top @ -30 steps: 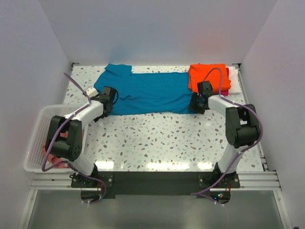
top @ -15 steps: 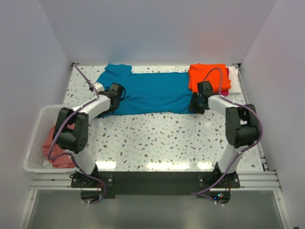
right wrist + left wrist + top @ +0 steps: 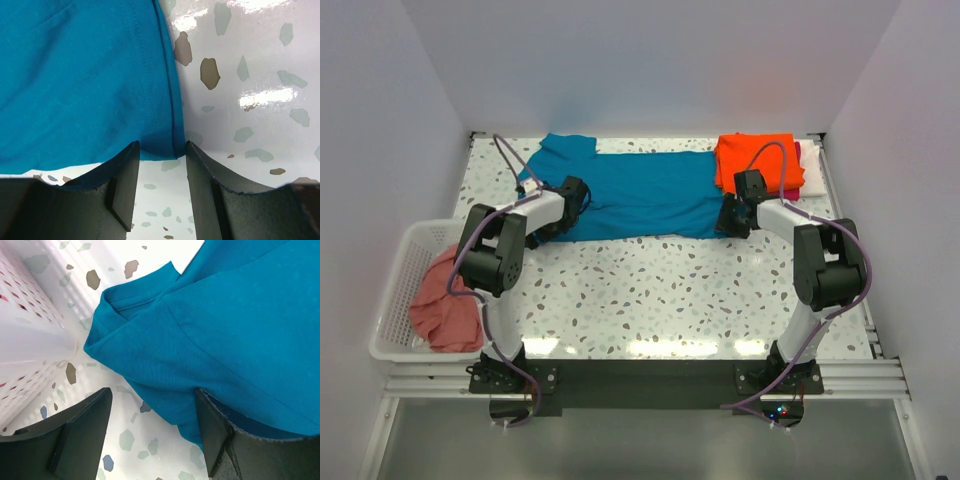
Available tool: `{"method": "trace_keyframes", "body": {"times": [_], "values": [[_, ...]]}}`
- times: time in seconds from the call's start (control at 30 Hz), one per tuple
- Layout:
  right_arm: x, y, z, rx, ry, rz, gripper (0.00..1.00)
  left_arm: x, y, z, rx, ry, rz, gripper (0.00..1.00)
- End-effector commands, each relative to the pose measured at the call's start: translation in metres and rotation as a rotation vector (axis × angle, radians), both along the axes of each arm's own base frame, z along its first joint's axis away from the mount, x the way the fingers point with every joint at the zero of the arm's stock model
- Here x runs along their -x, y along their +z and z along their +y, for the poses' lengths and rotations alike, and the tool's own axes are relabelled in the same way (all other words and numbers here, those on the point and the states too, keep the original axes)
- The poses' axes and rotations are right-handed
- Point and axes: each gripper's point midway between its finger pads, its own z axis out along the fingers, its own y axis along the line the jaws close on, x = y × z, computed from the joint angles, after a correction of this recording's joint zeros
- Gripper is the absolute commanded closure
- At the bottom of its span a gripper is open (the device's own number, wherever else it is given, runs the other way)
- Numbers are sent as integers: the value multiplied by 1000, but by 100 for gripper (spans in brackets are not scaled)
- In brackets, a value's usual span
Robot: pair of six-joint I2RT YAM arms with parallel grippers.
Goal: Fold and stack the t-shirts
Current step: Fold the tshirt
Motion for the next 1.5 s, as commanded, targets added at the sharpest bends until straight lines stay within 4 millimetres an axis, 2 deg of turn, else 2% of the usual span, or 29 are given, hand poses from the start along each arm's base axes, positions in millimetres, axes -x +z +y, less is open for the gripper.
{"method": "trace_keyframes", "body": {"times": [0.0, 0.13, 0.23, 0.33, 0.37, 0.4, 0.43, 0.47, 0.53, 0.6, 0.87, 1.03, 1.07, 1.13, 1.23, 1.27, 1.4, 1.47], "values": [[-13, 14, 5, -13, 9, -51, 55, -5, 3, 12, -30, 48, -23, 28], [-13, 9, 5, -12, 8, -39, 59, -8, -5, 14, -17, 38, -5, 32], [-10, 5, 4, -7, 11, -25, 65, -11, -9, 13, -11, 29, 9, 41], [-10, 5, 4, -4, 13, -17, 76, -11, -13, 10, 2, 17, 25, 55], [-11, 7, 4, -4, 14, -21, 83, -13, -12, 9, 11, 8, 23, 64], [-11, 8, 4, -4, 14, -21, 86, -13, -11, 8, 13, 1, 25, 69], [-12, 9, 4, -3, 15, -24, 89, -13, -8, 8, 20, -4, 12, 79], [-11, 10, 4, -3, 17, -23, 95, -13, -7, 6, 34, -11, 8, 83], [-9, 13, 7, -20, 28, -23, 100, -14, 0, 3, 52, -33, -7, 93], [-9, 16, 8, -21, 32, -29, 100, -12, 2, 1, 68, -55, -4, 99], [7, 35, 0, -6, 31, -52, 100, -1, 16, -10, 141, -98, -33, 100], [19, 37, -8, -4, 16, -46, 100, 10, 20, -10, 146, -117, -39, 100], [20, 36, -7, -6, 19, -44, 92, 11, 19, -9, 146, -117, -37, 100], [20, 36, -6, -15, 21, -44, 87, 14, 16, -9, 150, -123, -31, 100], [17, 34, -2, -27, 26, -47, 60, 15, 15, -10, 157, -127, -34, 100], [16, 34, -1, -28, 26, -45, 48, 15, 15, -10, 157, -128, -34, 100], [13, 32, 6, -27, 31, -44, 38, 14, 15, -11, 158, -129, -35, 100], [9, 28, 11, -16, 36, -33, 38, 13, 14, -11, 161, -130, -34, 100]]}}
